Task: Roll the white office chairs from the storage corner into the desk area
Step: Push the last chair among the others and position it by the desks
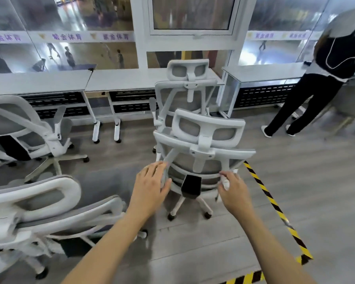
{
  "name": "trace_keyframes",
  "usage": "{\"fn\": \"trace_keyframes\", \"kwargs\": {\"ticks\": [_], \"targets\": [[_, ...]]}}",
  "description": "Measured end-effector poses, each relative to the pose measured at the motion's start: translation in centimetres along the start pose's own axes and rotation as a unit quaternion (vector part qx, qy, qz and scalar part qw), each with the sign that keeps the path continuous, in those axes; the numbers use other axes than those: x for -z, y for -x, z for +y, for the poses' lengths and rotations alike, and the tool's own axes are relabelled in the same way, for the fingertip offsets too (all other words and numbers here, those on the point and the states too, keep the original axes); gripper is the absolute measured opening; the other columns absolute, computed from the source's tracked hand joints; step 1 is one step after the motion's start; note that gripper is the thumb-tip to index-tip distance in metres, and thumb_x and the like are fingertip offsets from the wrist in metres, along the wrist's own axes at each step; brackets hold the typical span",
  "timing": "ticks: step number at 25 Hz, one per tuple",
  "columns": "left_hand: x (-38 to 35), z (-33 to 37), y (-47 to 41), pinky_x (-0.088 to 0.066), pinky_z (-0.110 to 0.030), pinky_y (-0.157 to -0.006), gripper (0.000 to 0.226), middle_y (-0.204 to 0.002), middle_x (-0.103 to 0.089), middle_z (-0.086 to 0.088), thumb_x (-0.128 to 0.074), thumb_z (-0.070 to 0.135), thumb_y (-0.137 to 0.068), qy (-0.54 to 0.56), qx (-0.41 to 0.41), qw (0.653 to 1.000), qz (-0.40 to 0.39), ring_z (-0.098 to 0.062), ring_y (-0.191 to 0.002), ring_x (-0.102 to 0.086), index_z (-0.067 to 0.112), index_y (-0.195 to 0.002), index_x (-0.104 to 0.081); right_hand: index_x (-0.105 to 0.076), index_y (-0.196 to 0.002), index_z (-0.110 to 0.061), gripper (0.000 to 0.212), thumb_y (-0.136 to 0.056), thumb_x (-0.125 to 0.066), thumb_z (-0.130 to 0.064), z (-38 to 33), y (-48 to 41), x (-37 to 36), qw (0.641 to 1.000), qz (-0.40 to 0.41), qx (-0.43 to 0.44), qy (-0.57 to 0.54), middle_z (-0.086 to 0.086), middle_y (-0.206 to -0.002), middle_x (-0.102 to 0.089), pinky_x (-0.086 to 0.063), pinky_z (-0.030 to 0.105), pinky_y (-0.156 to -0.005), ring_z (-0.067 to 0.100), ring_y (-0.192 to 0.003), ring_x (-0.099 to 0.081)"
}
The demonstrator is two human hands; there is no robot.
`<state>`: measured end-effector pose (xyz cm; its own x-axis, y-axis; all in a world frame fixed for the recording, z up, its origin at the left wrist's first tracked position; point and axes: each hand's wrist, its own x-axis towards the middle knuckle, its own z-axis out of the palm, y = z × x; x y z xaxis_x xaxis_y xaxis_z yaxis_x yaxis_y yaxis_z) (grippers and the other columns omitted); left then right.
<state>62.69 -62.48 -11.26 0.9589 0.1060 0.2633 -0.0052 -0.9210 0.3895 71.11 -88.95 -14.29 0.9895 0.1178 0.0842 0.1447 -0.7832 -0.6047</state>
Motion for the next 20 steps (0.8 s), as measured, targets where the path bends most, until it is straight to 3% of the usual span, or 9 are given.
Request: {"fn": "trace_keyframes", "kwargs": {"ticks": [5, 9, 11, 13, 16, 20], "targets": [[-5.7, 3.5, -8.3, -0.028, -0.045, -0.118, 0.061, -0.162, -0.029, -0.004, -0.048, 0.044, -0.099, -0.001, 0.036, 0.999, -0.037, -0.028, -0.148, -0.027, 0.022, -0.153, -0.03, -0.047, -0.142, -0.023, 0.047, -0.096, -0.059, -0.03, 4.8, -7.9, 4.2, 0.998, -0.006, 0.027, 0.058, 0.001, -0.138, -0.052, -0.046, 0.044, -0.1, 0.026, -0.126, -0.048], [-10.3, 2.8, -16.2, -0.017, -0.047, -0.121, 0.071, -0.166, -0.016, -0.002, -0.045, 0.056, -0.097, -0.028, 0.08, 0.992, -0.094, -0.029, -0.153, -0.011, 0.024, -0.157, -0.022, -0.034, -0.152, -0.026, 0.057, -0.1, -0.05, -0.043, 7.4, -14.0, 4.0, 0.986, -0.057, 0.036, 0.15, -0.001, -0.156, -0.039, -0.028, 0.046, -0.119, 0.025, -0.144, -0.033], [-11.7, 2.1, -17.3, -0.011, -0.049, -0.123, 0.076, -0.166, -0.017, 0.0, -0.041, 0.067, -0.093, -0.046, 0.095, 0.987, -0.119, -0.028, -0.154, -0.008, 0.027, -0.156, -0.024, -0.032, -0.152, -0.031, 0.058, -0.1, -0.045, -0.051, 8.8, -15.2, 3.2, 0.977, -0.089, 0.035, 0.189, -0.003, -0.156, -0.038, -0.018, 0.048, -0.124, 0.024, -0.147, -0.03], [-13.3, 1.5, -18.2, -0.014, -0.054, -0.122, 0.079, -0.16, -0.03, 0.0, -0.038, 0.076, -0.087, -0.049, 0.084, 0.991, -0.089, -0.03, -0.152, -0.016, 0.029, -0.15, -0.034, -0.037, -0.148, -0.034, 0.055, -0.098, -0.045, -0.056, 10.7, -17.3, 2.5, 0.971, -0.096, 0.046, 0.214, -0.005, -0.152, -0.042, -0.013, 0.05, -0.124, 0.024, -0.145, -0.033], [-13.7, 1.6, -17.7, -0.025, -0.058, -0.118, 0.082, -0.147, -0.044, -0.001, -0.036, 0.084, -0.082, -0.056, 0.064, 0.993, -0.076, -0.03, -0.145, -0.028, 0.028, -0.141, -0.044, -0.052, -0.128, -0.031, 0.043, -0.096, -0.047, -0.058, 13.1, -18.5, 2.7, 0.977, -0.084, 0.072, 0.182, -0.003, -0.128, -0.056, -0.026, 0.053, -0.118, 0.027, -0.127, -0.05], [-14.0, 4.9, -14.9, -0.029, -0.055, -0.116, 0.084, -0.146, -0.046, -0.003, -0.037, 0.086, -0.081, -0.044, 0.092, 0.993, -0.056, -0.031, -0.143, -0.032, 0.026, -0.139, -0.047, -0.052, -0.124, -0.031, 0.042, -0.096, -0.04, -0.06, 15.8, -17.9, 4.3, 0.974, -0.109, 0.113, 0.165, -0.004, -0.119, -0.054, -0.036, 0.049, -0.111, 0.025, -0.118, -0.05]]}}
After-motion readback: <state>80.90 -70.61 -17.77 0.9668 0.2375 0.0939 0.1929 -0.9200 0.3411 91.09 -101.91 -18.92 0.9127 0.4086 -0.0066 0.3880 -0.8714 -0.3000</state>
